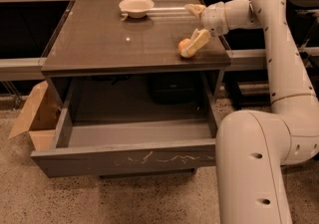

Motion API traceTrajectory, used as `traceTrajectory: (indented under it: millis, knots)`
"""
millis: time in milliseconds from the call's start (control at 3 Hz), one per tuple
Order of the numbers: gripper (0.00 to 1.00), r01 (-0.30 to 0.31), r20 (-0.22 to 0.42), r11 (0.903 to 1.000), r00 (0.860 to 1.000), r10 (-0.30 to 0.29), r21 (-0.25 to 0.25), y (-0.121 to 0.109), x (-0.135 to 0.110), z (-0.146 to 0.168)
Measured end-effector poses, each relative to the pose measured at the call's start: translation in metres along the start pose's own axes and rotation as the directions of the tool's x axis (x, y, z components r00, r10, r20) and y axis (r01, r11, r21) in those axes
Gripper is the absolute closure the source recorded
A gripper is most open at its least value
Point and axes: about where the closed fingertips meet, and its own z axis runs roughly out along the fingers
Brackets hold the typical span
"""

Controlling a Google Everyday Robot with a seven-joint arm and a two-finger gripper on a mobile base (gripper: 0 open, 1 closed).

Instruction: Pick orange from top drawer and place on counter

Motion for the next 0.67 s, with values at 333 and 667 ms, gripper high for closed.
traceTrajectory:
  millis: [333,667]
  knots:
    - [0.00,0.015,0.042,0.9976,0.999,-0.018,0.068,-0.010,-0.009,-0.029]
    - [0.00,0.020,0.067,0.9945,0.997,-0.027,0.103,-0.013,-0.012,-0.043]
